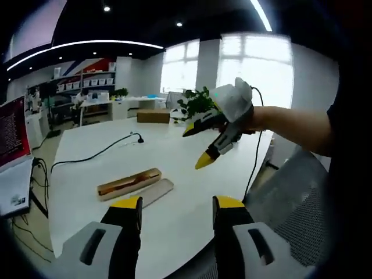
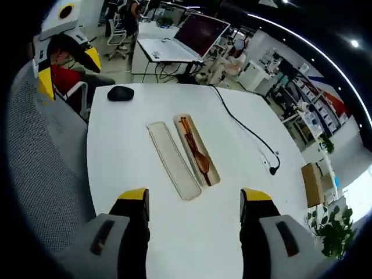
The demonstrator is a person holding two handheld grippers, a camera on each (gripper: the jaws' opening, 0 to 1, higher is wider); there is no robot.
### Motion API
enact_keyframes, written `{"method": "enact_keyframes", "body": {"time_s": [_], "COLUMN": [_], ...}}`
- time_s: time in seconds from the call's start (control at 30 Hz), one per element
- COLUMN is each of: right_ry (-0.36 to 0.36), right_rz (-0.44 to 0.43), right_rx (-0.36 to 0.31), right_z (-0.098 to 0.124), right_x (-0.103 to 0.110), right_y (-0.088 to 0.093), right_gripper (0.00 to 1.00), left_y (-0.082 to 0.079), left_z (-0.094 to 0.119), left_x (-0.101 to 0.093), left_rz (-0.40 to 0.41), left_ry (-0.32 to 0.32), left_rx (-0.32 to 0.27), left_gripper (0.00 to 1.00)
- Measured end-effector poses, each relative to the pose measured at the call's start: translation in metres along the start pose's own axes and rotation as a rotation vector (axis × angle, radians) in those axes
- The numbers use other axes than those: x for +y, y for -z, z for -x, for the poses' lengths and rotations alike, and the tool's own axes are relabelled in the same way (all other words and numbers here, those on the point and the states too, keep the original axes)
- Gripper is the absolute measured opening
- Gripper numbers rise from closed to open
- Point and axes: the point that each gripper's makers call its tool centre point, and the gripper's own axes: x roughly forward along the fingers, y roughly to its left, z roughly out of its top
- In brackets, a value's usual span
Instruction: Arrange the utensils inside the cutlery case until each visible utensil rests in its matching compartment.
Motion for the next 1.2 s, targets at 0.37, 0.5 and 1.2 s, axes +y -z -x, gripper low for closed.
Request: {"method": "enact_keyframes", "body": {"time_s": [0.37, 0.5, 1.2], "right_ry": [0.027, 0.026, -0.052], "right_rz": [-0.311, -0.39, -0.312], "right_rx": [-0.162, -0.229, -0.23], "right_z": [0.037, 0.048, 0.03], "right_x": [0.018, 0.025, 0.052], "right_y": [0.006, 0.005, 0.002], "right_gripper": [0.63, 0.64, 0.64], "left_y": [0.0, 0.001, 0.001], "left_z": [0.001, -0.001, 0.001], "left_x": [-0.003, -0.006, -0.005], "left_rz": [-0.07, -0.099, -0.143], "left_ry": [-0.013, -0.013, -0.023], "left_rx": [0.016, 0.03, 0.036], "left_gripper": [0.51, 0.51, 0.5]}}
